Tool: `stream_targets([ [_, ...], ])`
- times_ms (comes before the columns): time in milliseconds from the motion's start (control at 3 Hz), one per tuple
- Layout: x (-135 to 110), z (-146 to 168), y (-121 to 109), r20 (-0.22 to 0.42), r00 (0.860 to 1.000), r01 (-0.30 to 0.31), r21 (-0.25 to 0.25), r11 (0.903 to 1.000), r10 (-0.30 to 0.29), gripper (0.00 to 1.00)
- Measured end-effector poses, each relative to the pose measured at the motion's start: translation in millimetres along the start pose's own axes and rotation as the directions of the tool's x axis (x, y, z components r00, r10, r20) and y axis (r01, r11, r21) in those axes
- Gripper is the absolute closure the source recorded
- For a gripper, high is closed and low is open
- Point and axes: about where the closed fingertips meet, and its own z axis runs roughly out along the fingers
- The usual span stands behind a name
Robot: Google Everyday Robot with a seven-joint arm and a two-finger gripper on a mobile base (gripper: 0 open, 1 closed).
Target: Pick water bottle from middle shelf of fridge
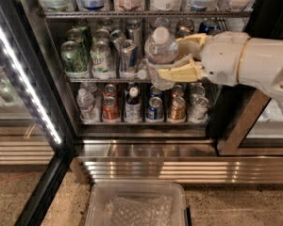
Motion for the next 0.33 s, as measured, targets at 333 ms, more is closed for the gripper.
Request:
stream_targets([
  [333,-19.3,-23.9,28.4,0.076,0.997,-0.038,0.04,0.9985,0.034,1.0],
])
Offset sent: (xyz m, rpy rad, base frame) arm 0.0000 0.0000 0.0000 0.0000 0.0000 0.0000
